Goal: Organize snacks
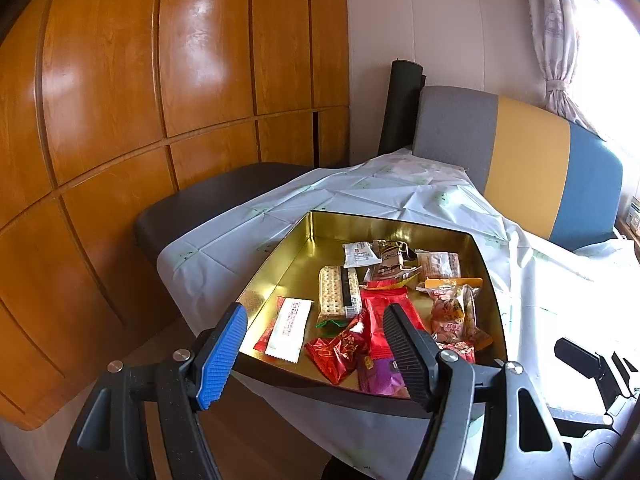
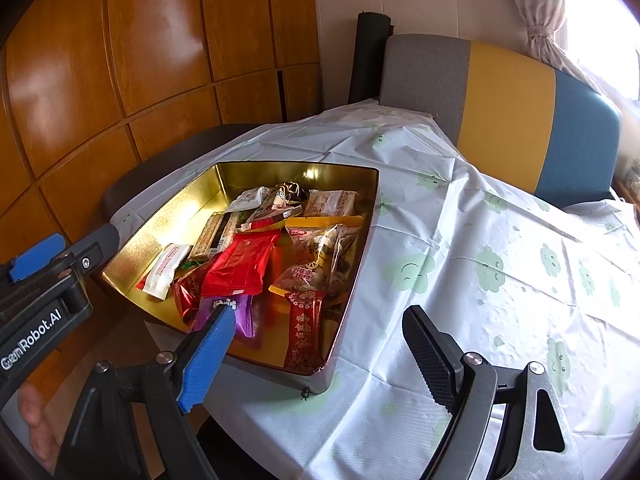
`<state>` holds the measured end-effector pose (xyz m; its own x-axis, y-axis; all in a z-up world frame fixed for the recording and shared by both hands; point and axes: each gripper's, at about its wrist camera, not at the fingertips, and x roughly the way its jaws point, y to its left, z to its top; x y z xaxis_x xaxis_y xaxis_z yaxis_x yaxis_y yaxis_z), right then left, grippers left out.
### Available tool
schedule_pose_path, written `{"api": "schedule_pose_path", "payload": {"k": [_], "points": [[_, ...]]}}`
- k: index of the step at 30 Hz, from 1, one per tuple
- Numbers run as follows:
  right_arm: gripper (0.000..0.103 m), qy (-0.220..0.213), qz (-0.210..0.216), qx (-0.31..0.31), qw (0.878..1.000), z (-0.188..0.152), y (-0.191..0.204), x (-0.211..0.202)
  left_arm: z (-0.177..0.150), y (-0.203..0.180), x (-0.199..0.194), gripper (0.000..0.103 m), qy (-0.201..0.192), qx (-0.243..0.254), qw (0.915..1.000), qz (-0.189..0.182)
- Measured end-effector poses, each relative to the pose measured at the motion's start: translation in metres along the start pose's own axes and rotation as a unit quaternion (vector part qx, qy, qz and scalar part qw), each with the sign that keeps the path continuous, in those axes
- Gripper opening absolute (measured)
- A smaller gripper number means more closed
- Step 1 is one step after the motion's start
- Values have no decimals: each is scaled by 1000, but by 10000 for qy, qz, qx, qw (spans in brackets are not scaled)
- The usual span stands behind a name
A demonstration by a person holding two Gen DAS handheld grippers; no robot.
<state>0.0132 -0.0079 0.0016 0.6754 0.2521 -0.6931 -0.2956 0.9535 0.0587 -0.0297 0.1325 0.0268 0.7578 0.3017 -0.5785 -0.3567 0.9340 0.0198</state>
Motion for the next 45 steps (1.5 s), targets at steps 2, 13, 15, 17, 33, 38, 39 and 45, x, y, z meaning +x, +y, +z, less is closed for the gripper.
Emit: {"api": "schedule_pose_path", "payload": {"k": [2,13,15,17,33,38,39,45], "points": [[86,4,3,-1,10000,0,0,0,0,0,0,71,0,-14,10000,-3],[86,19,1,-6,10000,-1,1,1,0,0,-1,71,-25,45,10000,53],[86,21,7,-8,10000,-1,1,1,0,0,-1,71,-14,42,10000,50],[86,18,3,-8,10000,-1,1,1,0,0,-1,71,-14,32,10000,62],[86,16,3,-7,10000,-3,0,0,-1,0,-1,71,-6,52,10000,59],[86,23,6,-7,10000,-3,0,1,-1,-1,0,71,28,85,10000,41],[86,23,6,-7,10000,-3,0,1,-2,-1,0,71,37,96,9999,32],[86,34,18,38,10000,-3,-3,2,-2,-3,3,52,77,92,9998,-127]]}}
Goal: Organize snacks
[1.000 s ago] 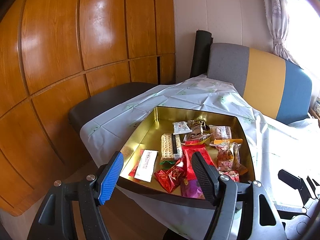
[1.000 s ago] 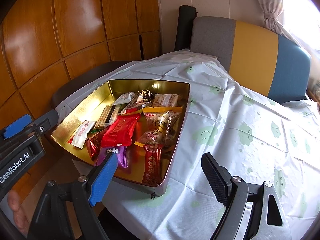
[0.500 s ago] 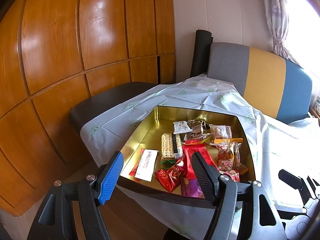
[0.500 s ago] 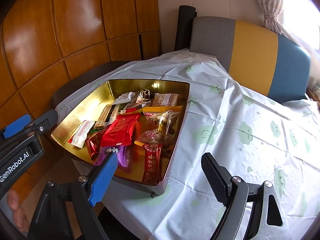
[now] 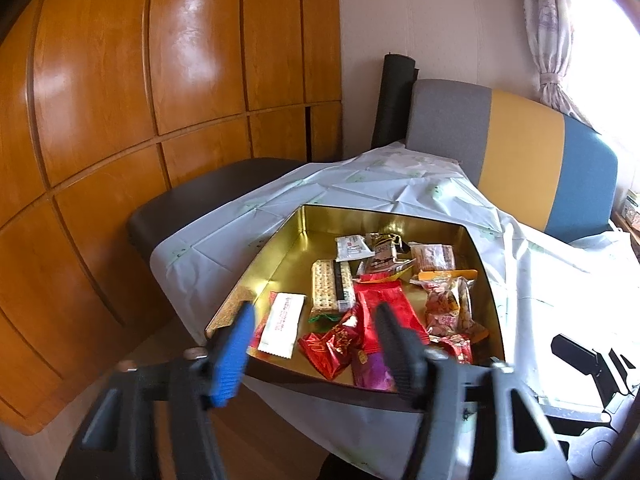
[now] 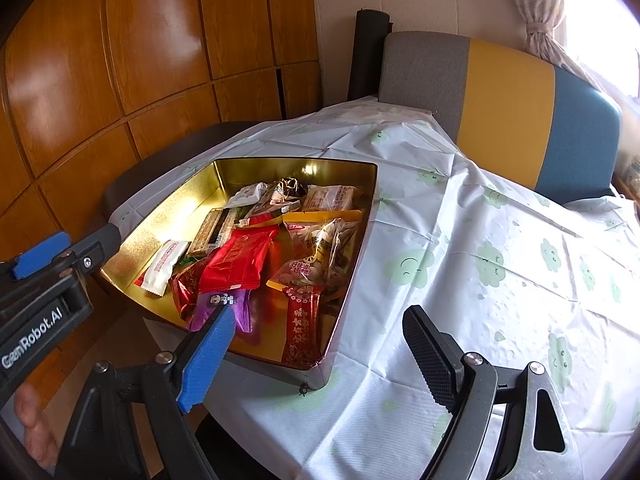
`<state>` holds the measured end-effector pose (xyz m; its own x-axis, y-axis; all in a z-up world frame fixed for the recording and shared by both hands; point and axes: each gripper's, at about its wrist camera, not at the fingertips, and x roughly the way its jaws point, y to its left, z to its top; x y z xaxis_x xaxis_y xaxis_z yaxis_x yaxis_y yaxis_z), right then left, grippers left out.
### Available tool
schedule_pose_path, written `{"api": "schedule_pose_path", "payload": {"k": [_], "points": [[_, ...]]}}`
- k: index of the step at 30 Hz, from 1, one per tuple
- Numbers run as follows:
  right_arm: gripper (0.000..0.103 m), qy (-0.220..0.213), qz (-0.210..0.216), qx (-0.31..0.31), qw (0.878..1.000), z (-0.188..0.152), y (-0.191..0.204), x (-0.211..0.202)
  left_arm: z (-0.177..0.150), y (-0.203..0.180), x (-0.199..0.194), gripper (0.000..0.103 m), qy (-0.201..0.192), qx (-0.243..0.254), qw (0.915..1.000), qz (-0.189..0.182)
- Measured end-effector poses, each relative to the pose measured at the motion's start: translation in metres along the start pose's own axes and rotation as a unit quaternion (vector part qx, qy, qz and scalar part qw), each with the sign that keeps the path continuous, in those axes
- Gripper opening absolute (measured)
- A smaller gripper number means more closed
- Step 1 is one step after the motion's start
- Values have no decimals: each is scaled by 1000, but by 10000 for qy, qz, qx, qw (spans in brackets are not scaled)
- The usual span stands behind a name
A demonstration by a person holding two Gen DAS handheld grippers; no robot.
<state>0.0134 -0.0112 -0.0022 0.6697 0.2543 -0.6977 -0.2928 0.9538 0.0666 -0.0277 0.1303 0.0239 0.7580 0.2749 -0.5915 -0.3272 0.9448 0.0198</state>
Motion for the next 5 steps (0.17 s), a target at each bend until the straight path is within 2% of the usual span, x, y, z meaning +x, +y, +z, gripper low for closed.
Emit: {"api": "schedule_pose_path", "payload": {"k": [5], "points": [[86,-50,-102,156,9998,7,-22,-1,0,0,3,48,8,13,10000,4]]}}
